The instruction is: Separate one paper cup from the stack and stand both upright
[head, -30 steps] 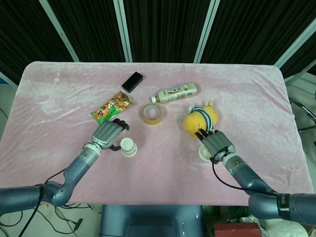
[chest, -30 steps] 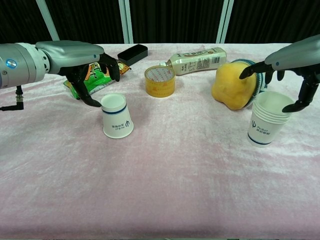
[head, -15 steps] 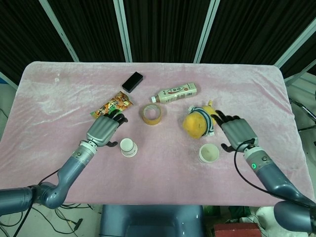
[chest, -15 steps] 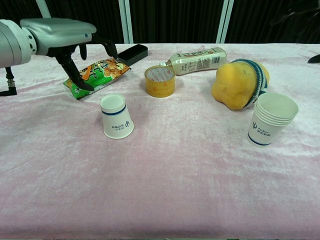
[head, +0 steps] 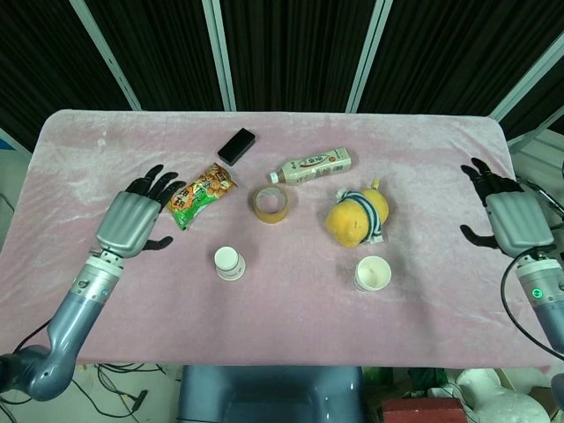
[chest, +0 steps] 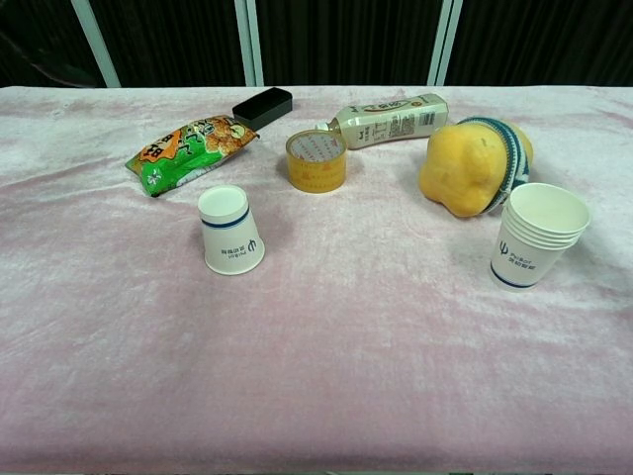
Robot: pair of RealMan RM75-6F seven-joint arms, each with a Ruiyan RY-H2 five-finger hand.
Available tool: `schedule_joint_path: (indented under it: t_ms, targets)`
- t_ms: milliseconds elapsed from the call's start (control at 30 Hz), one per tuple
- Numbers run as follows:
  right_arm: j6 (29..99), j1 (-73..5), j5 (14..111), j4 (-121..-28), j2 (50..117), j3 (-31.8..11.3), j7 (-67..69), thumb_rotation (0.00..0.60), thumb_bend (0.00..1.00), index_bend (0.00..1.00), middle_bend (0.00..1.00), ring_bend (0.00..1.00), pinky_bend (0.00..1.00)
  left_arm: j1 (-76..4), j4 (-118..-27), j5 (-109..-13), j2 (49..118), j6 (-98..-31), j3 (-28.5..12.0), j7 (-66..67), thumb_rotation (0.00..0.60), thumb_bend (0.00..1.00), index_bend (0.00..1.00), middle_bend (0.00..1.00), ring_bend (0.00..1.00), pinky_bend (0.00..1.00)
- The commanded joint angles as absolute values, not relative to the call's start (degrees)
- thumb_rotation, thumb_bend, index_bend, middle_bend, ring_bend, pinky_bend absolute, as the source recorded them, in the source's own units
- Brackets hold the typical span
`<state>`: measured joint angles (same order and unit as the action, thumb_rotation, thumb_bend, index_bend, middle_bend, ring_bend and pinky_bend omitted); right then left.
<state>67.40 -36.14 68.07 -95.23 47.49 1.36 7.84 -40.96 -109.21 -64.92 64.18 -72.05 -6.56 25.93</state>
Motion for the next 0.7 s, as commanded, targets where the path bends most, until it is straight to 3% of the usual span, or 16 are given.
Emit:
schedule_joint_path:
  t_ms: [33,233,333,700]
  targets:
    - [73.78,-29.29,74.13,-88.37,51.71,3.15,11.79,0.600,0.20,0.00,0.00,0.16,0.20,-34.54,-109.85,-71.22,61.52,-78.19,-2.83,21.12,0.600,0.07,0.16,0.12,0.00,0.23]
    - [81.50,-21.77,79.33,-84.96,54.78,6.04,12.71,0.600,0.20,0.00,0.00,0.16,0.20,-24.82,-104.38,-78.67,59.82,-84.99,4.00,10.66,0.600,0.07,0.15,0.12,0.00,0.23]
    - [86.30,-16.62,83.11,-83.93,57.00,8.46,11.55,0.600,0.20,0.00,0.00,0.16,0.20,-18.50,-97.17,-81.37,60.34,-88.93,7.50,3.23,0.600,0.07,0.15,0.11,0.00,0.22]
    - [93.04,-8.18,86.41,-79.96,62.68,8.00,7.83,0.600,0.20,0.00,0.00,0.16,0.20,-13.09,-84.72,-87.35,64.74,-93.14,6.32,-8.92,0.600,0.07,0.15,0.11,0.00,0.18]
